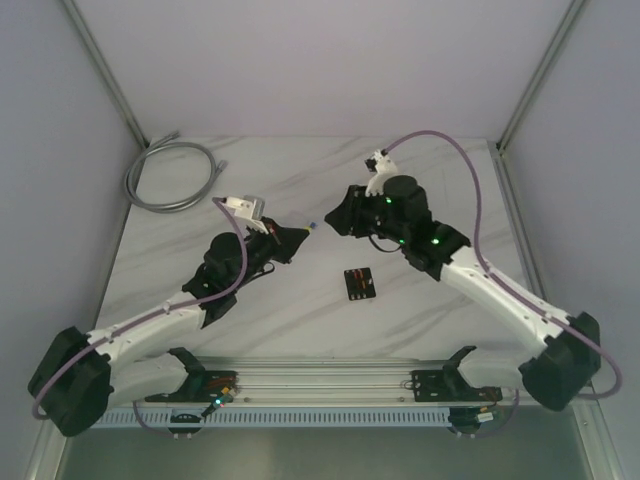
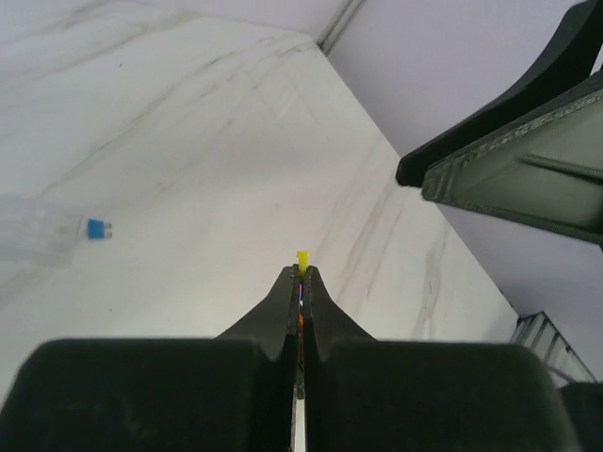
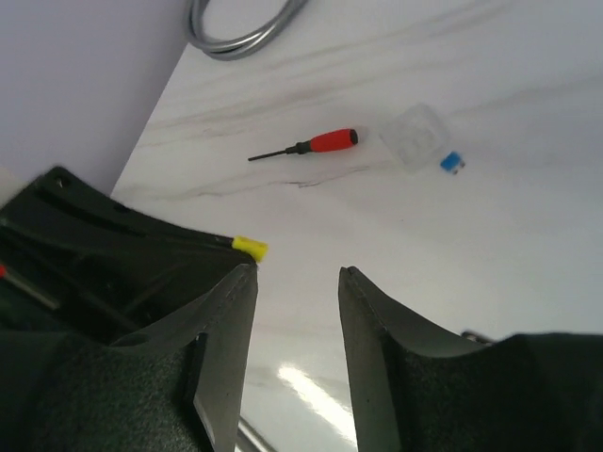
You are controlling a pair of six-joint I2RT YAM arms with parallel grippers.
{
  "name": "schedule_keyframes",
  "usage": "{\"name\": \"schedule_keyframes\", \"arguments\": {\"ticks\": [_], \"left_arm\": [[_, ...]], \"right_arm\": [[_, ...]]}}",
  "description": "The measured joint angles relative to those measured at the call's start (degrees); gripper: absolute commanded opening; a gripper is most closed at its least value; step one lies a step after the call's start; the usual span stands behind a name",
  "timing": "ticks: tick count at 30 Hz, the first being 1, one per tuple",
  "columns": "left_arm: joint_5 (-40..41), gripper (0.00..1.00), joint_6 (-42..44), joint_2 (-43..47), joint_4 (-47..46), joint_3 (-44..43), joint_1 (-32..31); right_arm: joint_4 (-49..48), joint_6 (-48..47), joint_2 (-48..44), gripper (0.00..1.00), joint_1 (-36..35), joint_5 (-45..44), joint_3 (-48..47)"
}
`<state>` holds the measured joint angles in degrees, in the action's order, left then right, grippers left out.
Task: Snap on the fuse box
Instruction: Pick up the fuse from the center of the board.
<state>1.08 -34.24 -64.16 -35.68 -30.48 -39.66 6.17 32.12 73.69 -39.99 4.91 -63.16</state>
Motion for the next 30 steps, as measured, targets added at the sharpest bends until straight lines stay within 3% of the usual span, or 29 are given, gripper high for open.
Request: {"name": "schedule_keyframes", "arguments": {"ticks": [7,13,21,30], "left_arm": [[-9.64,0.0,7.43,5.84,4.66,-1.22,0.59],[-19.93,0.0,11.28,6.8,7.82,-6.29,0.66],[-29.73,0.0,12.26,6.47,8.98,-9.6,0.66],[-33.94,0.0,12.33,6.54,9.7,-9.64,0.66]], "right_arm": [[-2.84,-17.31,-11.78,0.47,3.17,13.05,5.49],[-1.4,-28.0,-11.78,0.45,3.3,27.1,3.26],[1.11,-34.64,-8.59,0.34,3.54,39.19,1.6],[1.73,-37.16,-8.37,0.26,6.21,47.36,0.42]]}}
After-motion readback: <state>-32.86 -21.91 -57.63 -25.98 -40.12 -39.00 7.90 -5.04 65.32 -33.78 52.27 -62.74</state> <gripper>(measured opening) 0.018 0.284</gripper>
